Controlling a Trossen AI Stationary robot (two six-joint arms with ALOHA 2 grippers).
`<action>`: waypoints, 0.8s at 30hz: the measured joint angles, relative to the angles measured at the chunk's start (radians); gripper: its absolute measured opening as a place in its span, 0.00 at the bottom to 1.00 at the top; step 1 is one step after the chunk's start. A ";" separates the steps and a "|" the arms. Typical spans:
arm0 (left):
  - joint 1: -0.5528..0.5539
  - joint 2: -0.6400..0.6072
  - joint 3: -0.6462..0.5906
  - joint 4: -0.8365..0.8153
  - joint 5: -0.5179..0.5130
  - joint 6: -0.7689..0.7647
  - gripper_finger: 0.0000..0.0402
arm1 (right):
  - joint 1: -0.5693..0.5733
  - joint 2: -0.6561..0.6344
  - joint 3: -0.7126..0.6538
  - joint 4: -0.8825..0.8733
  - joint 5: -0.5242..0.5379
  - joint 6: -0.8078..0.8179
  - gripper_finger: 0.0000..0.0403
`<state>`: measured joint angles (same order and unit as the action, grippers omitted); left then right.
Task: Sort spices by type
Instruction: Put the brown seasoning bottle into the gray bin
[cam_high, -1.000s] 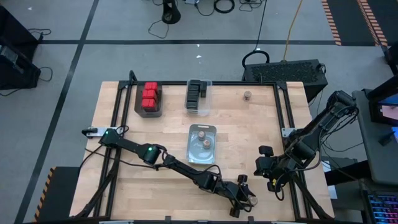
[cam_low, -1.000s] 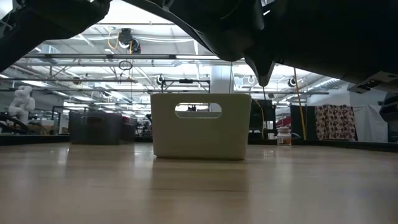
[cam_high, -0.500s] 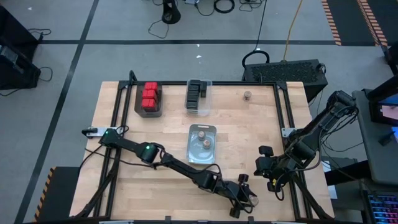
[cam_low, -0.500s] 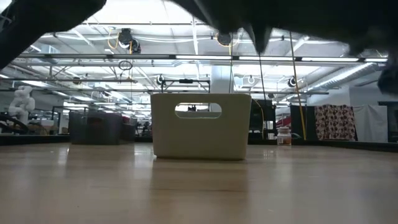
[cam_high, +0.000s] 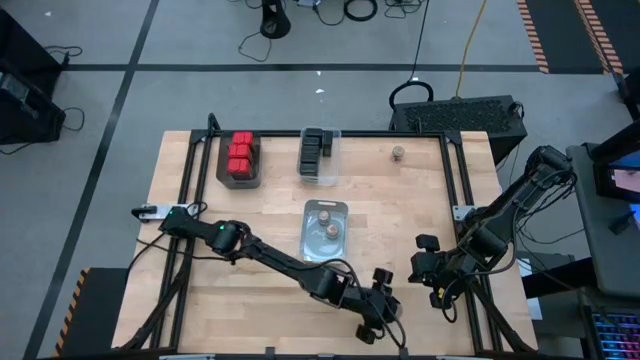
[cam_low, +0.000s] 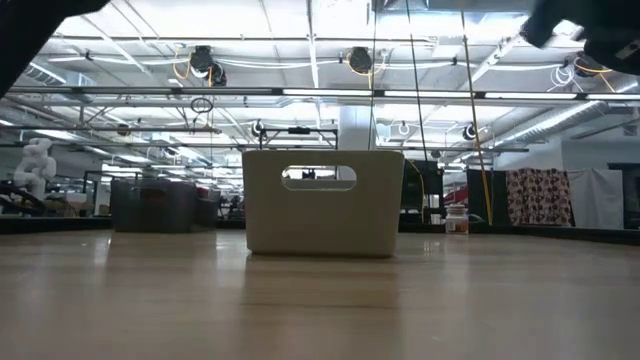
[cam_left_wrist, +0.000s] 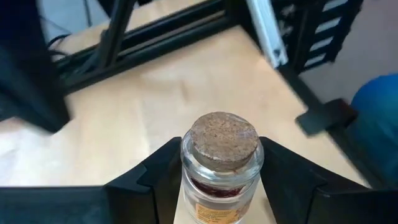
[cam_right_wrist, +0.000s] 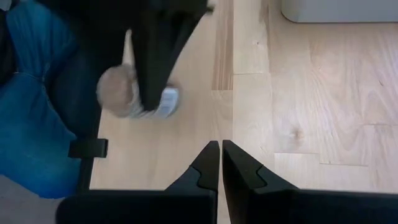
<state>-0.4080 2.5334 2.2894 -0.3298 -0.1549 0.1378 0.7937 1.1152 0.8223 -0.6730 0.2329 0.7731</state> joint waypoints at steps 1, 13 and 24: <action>0.000 -0.014 0.000 -0.030 -0.012 0.005 0.48 | 0.000 0.000 0.000 0.001 0.000 0.000 0.00; 0.056 -0.367 -0.237 -0.324 -0.130 -0.046 0.48 | 0.000 0.000 0.000 0.013 0.005 0.005 0.00; 0.113 -0.914 -1.109 0.251 -0.299 -0.199 0.48 | 0.000 0.000 0.000 0.012 0.109 -0.010 0.00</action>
<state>-0.2945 1.6196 1.1802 -0.0790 -0.4539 -0.0608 0.7937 1.1152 0.8223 -0.6606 0.3419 0.7626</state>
